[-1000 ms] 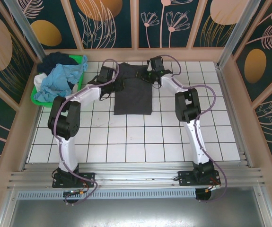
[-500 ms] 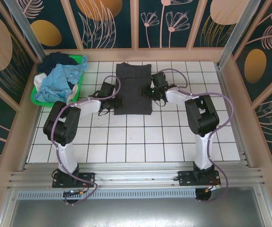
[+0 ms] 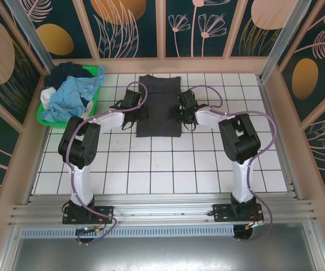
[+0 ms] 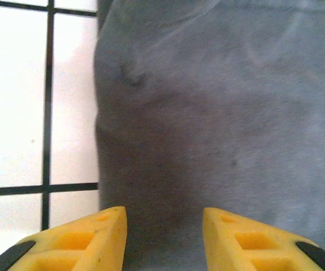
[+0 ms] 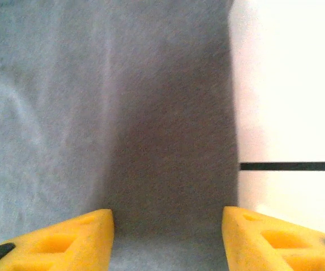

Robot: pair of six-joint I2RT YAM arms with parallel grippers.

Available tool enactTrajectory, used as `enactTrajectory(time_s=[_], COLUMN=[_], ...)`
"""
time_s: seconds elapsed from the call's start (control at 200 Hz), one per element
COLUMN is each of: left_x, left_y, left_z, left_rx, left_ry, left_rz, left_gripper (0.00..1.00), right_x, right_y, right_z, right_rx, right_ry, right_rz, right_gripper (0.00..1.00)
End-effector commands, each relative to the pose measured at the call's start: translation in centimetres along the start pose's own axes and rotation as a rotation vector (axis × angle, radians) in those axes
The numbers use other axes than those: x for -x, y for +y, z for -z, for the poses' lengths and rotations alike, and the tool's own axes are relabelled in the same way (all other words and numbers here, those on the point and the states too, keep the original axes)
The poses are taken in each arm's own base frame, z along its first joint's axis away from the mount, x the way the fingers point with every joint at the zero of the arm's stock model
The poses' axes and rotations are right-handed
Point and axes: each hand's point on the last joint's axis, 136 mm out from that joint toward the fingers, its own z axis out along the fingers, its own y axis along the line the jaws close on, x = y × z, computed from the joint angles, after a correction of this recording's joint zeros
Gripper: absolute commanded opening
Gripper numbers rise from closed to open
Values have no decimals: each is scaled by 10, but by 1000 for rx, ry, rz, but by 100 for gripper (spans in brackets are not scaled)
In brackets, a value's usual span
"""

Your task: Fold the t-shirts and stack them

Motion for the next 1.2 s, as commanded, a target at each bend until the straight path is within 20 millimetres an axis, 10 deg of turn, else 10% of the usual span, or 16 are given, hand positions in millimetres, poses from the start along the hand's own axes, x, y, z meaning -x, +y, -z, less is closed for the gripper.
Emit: enactTrajectory(time_s=[0.0,0.39,0.691,1.196], left_x=[0,3,0,13], left_y=[17,8,7,3], left_z=[-2,-16,-26,8], left_rx=[93,67,68,51], left_ry=[15,49,75,17], left_rz=[-26,-45,-50,-42], left_gripper=[42,32,46,4], right_x=[5,4,1,9], right_y=[-8,10,-9,5], right_z=[-1,-19,-21,-5], right_rx=[-67,31,-102,-38], right_ry=[-11,26,29,-15], right_rz=[18,6,37,16], right_gripper=[58,52,68,14])
